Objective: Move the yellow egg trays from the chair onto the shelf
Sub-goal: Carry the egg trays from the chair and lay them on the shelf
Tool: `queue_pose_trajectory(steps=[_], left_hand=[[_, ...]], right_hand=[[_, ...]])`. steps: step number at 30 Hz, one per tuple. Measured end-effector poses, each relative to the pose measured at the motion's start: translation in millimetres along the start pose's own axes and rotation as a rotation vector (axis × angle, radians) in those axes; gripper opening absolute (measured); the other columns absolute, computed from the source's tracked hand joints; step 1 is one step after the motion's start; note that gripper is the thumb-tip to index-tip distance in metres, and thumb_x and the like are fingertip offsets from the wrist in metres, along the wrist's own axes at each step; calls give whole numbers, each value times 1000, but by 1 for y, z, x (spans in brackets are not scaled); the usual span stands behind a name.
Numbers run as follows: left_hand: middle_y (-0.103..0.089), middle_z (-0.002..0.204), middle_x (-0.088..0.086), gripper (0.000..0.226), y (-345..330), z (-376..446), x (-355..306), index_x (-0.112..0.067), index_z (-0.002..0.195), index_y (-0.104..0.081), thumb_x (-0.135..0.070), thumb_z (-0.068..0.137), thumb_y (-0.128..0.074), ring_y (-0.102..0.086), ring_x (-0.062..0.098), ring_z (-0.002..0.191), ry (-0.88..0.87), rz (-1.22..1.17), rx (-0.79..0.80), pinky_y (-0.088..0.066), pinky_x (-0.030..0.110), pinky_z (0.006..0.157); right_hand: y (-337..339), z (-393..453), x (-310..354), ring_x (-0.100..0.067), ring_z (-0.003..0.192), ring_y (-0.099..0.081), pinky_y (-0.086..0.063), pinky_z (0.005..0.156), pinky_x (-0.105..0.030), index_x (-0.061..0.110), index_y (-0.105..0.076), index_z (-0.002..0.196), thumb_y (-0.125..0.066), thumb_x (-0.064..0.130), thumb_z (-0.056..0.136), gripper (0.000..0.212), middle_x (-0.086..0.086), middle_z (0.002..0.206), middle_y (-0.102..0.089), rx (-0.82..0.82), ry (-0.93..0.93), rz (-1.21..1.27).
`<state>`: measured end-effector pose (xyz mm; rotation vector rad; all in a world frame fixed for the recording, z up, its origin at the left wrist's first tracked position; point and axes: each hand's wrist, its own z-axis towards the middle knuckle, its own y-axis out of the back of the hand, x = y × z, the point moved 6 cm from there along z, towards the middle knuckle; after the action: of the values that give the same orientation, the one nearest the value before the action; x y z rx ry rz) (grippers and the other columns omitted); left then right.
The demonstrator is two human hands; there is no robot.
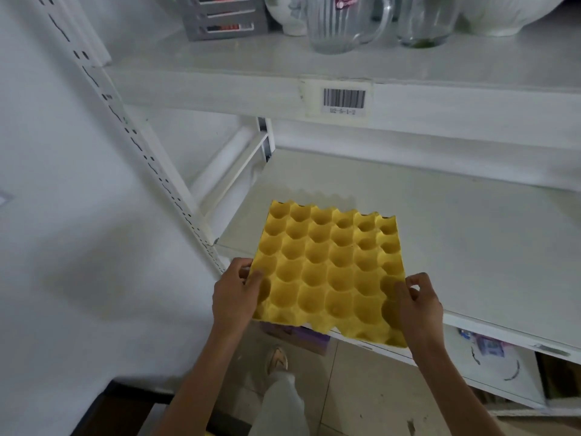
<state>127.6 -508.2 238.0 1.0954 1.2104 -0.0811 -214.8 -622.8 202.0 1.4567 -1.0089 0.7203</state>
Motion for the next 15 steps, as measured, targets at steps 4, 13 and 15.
queue_pose_trajectory(steps=[4, 13, 15], left_hand=[[-64, 97, -15, 28, -20, 72, 9, -25, 122, -64, -35, 96, -60, -64, 12, 91, 19, 23, 119, -45, 24, 66], [-72, 100, -1, 36, -44, 229, 14, -26, 120, -59, -40, 87, -58, -70, 20, 89, 56, -15, 324, -60, 42, 82], [-70, 101, -2, 34, -46, 254, 14, -28, 113, -57, -46, 84, -56, -70, 22, 91, 6, -1, 341, -60, 42, 81]], right_hand=[[-46, 40, 14, -28, 72, -63, -54, 60, -37, 22, -52, 96, -53, 43, 103, 22, -11, 89, -72, -47, 0, -36], [-168, 115, 46, -34, 86, -67, -61, 74, -48, 18, -56, 107, -52, 45, 102, 28, -12, 101, -70, -160, -152, -154], [-186, 131, 55, -33, 84, -65, -60, 73, -45, 19, -56, 108, -51, 39, 103, 21, -9, 97, -68, -182, -169, -206]])
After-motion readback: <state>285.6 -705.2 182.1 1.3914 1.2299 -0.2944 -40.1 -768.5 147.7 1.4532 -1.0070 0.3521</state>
